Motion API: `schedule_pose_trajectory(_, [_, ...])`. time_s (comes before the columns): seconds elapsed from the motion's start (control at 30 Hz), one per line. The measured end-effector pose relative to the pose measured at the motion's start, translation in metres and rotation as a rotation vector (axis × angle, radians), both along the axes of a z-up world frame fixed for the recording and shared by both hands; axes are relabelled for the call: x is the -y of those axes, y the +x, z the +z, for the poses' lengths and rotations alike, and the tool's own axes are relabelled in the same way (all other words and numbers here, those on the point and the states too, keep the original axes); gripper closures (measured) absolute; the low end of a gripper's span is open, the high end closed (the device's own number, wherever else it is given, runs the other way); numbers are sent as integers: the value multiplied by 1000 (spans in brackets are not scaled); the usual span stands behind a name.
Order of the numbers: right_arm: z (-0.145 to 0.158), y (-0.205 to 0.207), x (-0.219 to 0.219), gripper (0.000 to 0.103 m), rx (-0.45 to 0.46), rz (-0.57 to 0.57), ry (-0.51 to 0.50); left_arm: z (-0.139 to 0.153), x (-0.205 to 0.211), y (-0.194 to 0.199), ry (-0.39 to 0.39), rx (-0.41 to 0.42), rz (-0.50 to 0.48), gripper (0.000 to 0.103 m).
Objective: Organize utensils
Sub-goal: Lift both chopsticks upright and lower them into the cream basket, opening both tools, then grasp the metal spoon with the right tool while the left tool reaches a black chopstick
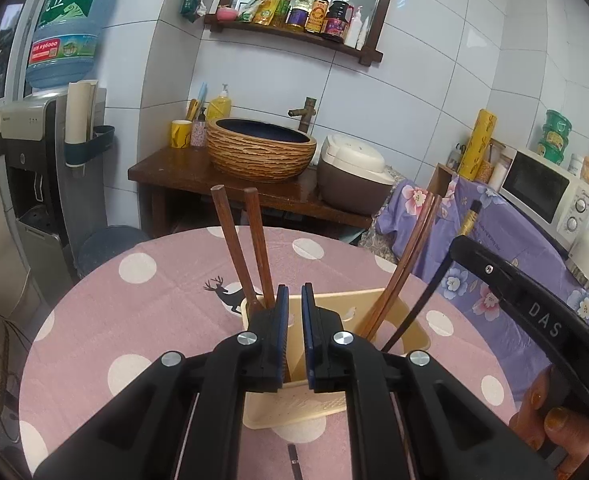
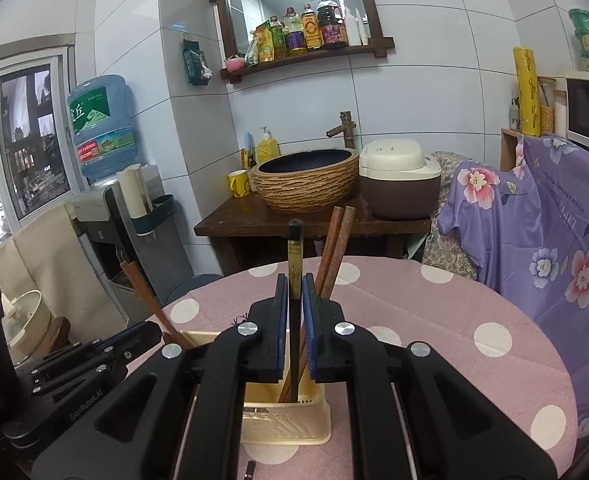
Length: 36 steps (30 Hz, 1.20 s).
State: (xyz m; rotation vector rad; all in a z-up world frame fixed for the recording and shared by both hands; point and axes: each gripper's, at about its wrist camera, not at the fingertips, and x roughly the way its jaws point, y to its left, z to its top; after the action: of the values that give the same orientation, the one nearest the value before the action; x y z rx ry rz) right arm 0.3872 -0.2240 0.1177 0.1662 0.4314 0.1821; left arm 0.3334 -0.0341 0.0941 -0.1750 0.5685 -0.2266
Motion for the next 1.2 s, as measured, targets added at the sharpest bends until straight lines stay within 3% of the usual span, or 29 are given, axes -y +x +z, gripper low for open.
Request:
schedule_pose_trajectory(0.03, [0, -3, 1, 92, 4, 0, -4, 1, 1, -3, 3, 0, -7, 81])
schedule_pose_trajectory(0.1, [-2, -12, 3, 82, 2, 10, -4, 2, 1, -15, 16, 13, -17, 48])
schedule_pose_trajectory(0.13, [-3, -17, 5, 71, 0, 18, 1, 2, 1, -21, 25, 23, -13, 44])
schedule_pose_trajectory(0.2, [-11, -33, 7, 60, -12, 51, 12, -3, -1, -37, 47, 23, -22, 35])
schedule_pose_trajectory(0.3, [-36, -62, 4, 58, -61, 127, -14, -22, -15, -63, 49, -32, -36, 22])
schedule_pose_trajectory(0.43, [-88, -97, -8, 58, -188, 287, -74, -60, -38, -93, 43, -133, -9, 21])
schedule_pose_trajectory(0.53, [-124, -118, -19, 58, -262, 421, -178, -82, -48, -109, 31, -192, -2, 21])
schedule_pose_trajectory(0.7, [-163, -128, -27, 58, -359, 537, -291, -99, -51, -120, 34, -241, -15, 21])
schedule_pose_trajectory(0.9, [-183, -114, -30, 54, -427, 592, -319, -97, -44, -130, 62, -226, -38, 21])
schedule_pose_trajectory(1.2, [-188, -103, -34, 52, -425, 610, -376, -100, -44, -135, 63, -235, -40, 21])
